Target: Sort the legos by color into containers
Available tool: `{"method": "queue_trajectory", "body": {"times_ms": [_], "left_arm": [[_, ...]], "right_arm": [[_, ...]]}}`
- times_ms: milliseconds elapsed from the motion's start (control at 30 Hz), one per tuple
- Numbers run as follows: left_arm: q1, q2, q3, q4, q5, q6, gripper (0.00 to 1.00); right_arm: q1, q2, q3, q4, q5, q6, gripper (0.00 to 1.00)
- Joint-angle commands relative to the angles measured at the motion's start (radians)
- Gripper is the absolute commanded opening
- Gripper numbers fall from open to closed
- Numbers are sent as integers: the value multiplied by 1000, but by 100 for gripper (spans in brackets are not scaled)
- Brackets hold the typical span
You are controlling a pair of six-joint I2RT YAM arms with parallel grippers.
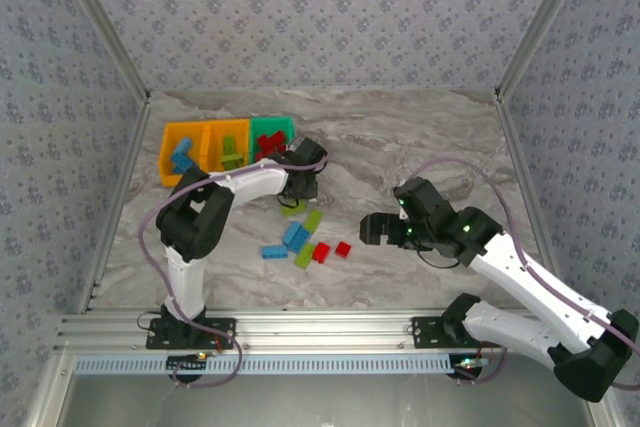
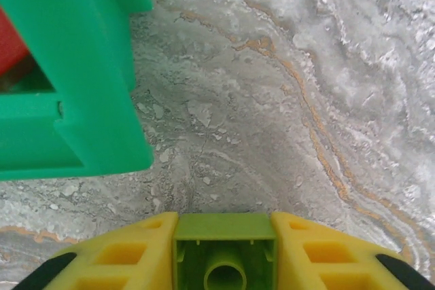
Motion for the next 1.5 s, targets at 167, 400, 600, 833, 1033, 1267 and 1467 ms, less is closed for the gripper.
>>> {"method": "queue_trajectory", "body": {"times_ms": [167, 400, 600, 833, 1033, 1267, 1467], "left_arm": [[35, -359, -77, 57, -180, 88, 29], [273, -374, -51, 113, -240, 129, 29], [433, -200, 48, 128, -122, 126, 29], [468, -53, 147, 135, -53, 120, 44], [470, -111, 138, 126, -27, 123, 54], [397, -451, -47, 98, 61, 96, 53], [194, -761, -164, 12, 47, 329, 54]], "right_arm": [[13, 36, 65, 64, 15, 10, 100], [9, 105, 100, 92, 1, -27, 100], [0, 138, 118, 90, -14, -48, 100], [-8, 191, 151, 100, -33, -58, 100], [-6, 219, 155, 110, -30, -53, 100], [12, 318, 150, 102, 11, -54, 100], [45, 450, 163, 108, 4, -70, 100]]}}
